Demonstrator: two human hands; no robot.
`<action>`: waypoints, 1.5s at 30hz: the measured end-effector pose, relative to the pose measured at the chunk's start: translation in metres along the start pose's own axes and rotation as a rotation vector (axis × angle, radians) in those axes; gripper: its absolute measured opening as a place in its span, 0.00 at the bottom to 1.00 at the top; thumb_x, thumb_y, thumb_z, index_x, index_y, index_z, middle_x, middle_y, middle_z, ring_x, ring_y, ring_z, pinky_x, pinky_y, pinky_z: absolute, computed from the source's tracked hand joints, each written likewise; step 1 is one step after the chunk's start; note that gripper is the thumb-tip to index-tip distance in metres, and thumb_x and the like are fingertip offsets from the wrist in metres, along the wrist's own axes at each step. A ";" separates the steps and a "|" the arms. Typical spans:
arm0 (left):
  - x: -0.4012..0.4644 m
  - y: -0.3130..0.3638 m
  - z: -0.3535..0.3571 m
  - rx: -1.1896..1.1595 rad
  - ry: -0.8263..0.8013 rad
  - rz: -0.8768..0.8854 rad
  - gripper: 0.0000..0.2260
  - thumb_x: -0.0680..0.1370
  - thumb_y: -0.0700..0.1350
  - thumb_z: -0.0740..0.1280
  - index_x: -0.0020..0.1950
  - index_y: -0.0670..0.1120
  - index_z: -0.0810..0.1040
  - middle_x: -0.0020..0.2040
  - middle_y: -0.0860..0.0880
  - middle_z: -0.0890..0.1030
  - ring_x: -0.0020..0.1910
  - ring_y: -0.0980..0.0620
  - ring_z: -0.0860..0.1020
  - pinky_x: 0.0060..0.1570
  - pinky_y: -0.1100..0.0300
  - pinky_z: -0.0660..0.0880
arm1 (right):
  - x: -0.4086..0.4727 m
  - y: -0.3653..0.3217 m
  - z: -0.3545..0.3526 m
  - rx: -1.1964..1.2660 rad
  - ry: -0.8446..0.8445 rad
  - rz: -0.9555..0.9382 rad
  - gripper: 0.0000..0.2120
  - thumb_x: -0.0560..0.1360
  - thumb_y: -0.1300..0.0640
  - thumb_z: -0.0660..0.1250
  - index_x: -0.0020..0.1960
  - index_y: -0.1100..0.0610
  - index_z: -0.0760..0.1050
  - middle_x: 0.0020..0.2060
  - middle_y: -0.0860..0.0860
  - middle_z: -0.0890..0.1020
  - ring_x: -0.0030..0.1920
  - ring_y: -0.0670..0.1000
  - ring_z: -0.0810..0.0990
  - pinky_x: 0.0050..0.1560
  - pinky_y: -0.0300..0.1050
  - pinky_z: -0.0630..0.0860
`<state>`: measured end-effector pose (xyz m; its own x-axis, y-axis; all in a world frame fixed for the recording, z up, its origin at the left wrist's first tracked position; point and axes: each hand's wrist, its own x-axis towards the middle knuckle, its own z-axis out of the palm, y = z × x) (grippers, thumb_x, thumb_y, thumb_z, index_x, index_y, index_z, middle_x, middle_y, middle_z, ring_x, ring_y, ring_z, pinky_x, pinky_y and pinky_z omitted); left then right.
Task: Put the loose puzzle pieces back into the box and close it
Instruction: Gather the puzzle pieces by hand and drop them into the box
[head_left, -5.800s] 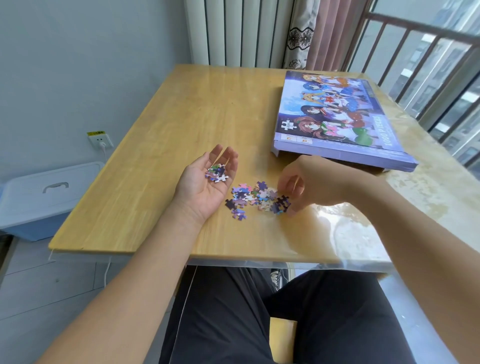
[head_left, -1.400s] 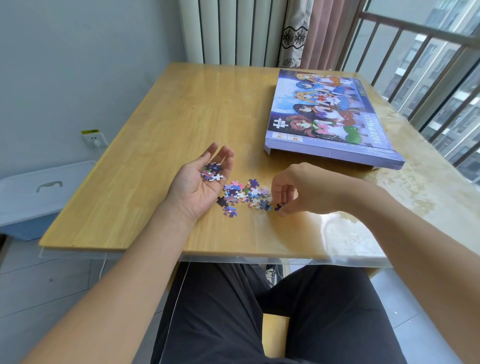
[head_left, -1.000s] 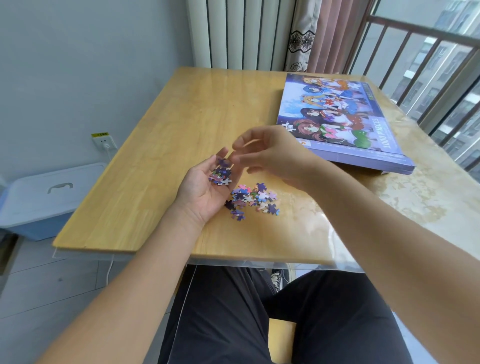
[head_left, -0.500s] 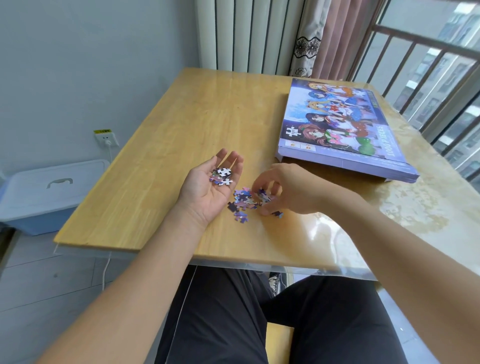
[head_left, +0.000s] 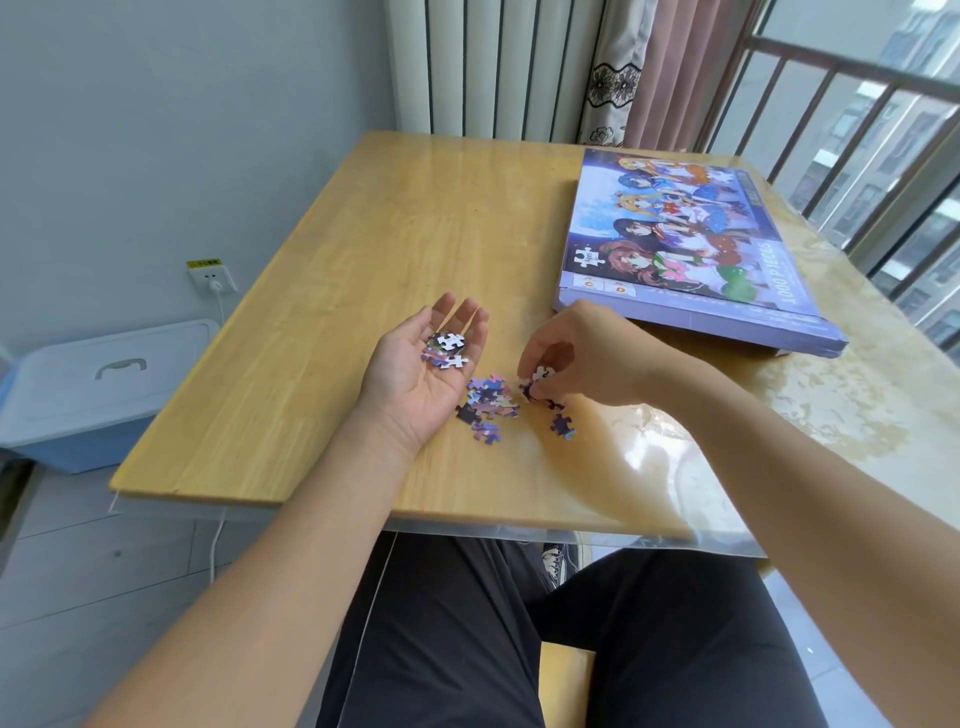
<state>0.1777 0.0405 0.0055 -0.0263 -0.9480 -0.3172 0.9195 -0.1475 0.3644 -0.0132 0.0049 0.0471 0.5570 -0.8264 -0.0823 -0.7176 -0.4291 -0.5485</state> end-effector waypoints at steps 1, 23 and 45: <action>0.000 0.000 0.000 0.001 0.003 -0.001 0.12 0.85 0.43 0.58 0.58 0.37 0.78 0.55 0.38 0.80 0.63 0.40 0.79 0.62 0.50 0.78 | 0.001 -0.002 -0.003 0.129 0.032 0.016 0.08 0.70 0.66 0.77 0.46 0.57 0.85 0.34 0.50 0.85 0.31 0.44 0.82 0.36 0.37 0.77; 0.001 -0.001 0.002 0.012 -0.013 0.003 0.12 0.85 0.41 0.56 0.53 0.38 0.78 0.50 0.39 0.81 0.48 0.42 0.83 0.51 0.53 0.82 | -0.019 0.015 -0.010 -0.113 -0.153 0.056 0.14 0.61 0.54 0.84 0.43 0.50 0.83 0.36 0.43 0.84 0.37 0.43 0.81 0.39 0.40 0.78; 0.000 -0.002 0.002 0.029 -0.015 0.002 0.14 0.86 0.43 0.56 0.55 0.37 0.79 0.51 0.39 0.82 0.50 0.42 0.83 0.52 0.53 0.82 | -0.019 -0.012 0.010 -0.186 -0.091 0.181 0.18 0.62 0.47 0.83 0.45 0.56 0.84 0.42 0.51 0.84 0.43 0.53 0.82 0.45 0.51 0.81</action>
<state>0.1752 0.0401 0.0068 -0.0308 -0.9525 -0.3029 0.9076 -0.1536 0.3908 -0.0113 0.0296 0.0472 0.4423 -0.8630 -0.2441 -0.8684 -0.3442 -0.3569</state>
